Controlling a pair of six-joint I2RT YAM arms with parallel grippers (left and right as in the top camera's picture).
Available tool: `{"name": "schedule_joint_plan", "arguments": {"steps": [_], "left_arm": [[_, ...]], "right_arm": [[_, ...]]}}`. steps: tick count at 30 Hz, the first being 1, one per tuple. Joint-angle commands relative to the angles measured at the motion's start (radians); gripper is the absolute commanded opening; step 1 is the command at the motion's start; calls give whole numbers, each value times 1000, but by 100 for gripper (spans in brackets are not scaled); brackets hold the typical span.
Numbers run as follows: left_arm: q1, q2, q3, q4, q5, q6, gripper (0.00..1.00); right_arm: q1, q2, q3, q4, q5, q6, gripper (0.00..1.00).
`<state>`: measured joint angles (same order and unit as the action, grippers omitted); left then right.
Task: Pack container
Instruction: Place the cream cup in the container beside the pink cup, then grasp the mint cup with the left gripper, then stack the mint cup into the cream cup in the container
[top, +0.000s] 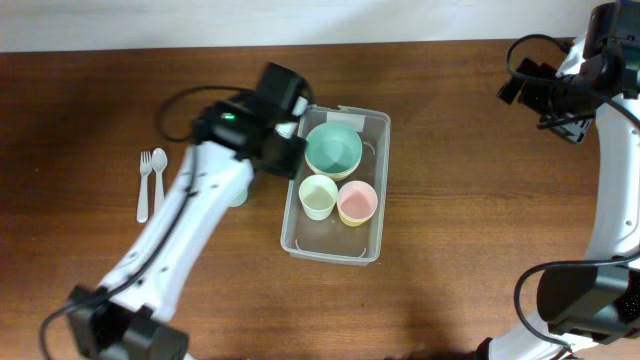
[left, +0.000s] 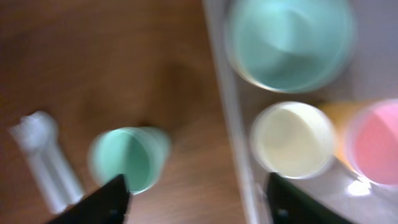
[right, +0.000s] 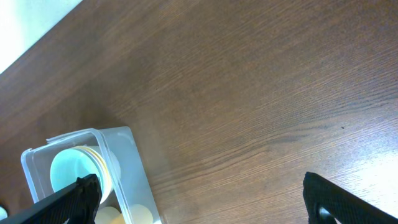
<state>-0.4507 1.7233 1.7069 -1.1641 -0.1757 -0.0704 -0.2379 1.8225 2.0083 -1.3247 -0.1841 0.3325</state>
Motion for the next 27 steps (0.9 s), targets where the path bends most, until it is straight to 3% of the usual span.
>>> {"name": "schedule_joint_plan", "arguments": {"steps": [1, 5, 7, 16, 20, 23, 25, 27], "left_arm": [[137, -48, 22, -13, -114, -60, 84], [315, -7, -12, -21, 140, -60, 85], [384, 36, -41, -23, 197, -61, 83], [441, 249, -68, 11, 218, -60, 79], [441, 338, -68, 16, 217, -60, 71], [441, 380, -68, 18, 218, -61, 57], [441, 402, -68, 21, 217, -61, 43], [441, 403, -68, 28, 218, -61, 9]], "right_arm": [[3, 0, 6, 0, 2, -3, 99], [3, 0, 6, 0, 2, -3, 99], [3, 0, 6, 0, 2, -3, 99], [3, 0, 6, 0, 2, -3, 99], [3, 0, 6, 0, 2, -3, 99], [3, 0, 6, 0, 2, -3, 99], [3, 0, 6, 0, 2, -3, 99], [3, 0, 6, 0, 2, -3, 99]]}}
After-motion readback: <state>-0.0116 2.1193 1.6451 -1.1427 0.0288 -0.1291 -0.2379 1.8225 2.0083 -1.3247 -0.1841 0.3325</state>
